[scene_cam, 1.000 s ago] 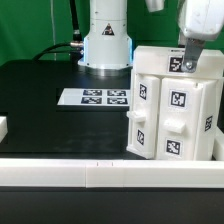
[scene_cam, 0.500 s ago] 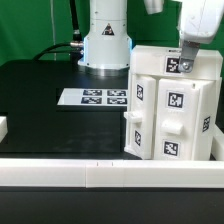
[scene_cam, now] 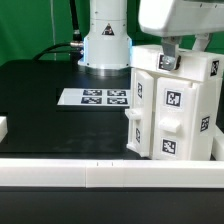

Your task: Assemble cabinet

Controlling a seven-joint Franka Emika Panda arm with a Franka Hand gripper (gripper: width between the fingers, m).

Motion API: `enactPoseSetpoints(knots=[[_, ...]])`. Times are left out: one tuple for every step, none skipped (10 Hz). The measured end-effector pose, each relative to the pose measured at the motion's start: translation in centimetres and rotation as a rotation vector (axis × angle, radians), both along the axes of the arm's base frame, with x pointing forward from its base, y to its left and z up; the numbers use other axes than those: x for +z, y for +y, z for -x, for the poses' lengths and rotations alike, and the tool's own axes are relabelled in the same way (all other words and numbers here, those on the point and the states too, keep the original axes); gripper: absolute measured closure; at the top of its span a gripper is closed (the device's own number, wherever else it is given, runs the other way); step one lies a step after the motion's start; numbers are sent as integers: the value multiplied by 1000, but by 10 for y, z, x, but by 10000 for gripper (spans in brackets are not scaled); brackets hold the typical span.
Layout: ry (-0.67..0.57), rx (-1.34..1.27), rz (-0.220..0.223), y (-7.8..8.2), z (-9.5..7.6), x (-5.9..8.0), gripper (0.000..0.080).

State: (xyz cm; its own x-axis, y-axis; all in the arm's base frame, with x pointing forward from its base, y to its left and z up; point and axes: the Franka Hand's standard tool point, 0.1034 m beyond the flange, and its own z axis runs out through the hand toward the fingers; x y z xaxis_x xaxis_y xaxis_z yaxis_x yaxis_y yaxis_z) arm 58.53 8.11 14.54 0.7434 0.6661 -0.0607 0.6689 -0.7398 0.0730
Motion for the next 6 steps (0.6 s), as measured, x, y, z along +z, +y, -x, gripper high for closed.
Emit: enactPoseSetpoints(knots=[[-18, -184, -2, 0, 0, 0, 236], [-24, -240, -2, 0, 0, 0, 236], [-43, -407, -4, -2, -1, 1, 236], [-55, -494, -6, -3, -2, 1, 236], [-64, -592, -7, -3, -3, 1, 236], [-72, -715, -14, -2, -3, 1, 236]])
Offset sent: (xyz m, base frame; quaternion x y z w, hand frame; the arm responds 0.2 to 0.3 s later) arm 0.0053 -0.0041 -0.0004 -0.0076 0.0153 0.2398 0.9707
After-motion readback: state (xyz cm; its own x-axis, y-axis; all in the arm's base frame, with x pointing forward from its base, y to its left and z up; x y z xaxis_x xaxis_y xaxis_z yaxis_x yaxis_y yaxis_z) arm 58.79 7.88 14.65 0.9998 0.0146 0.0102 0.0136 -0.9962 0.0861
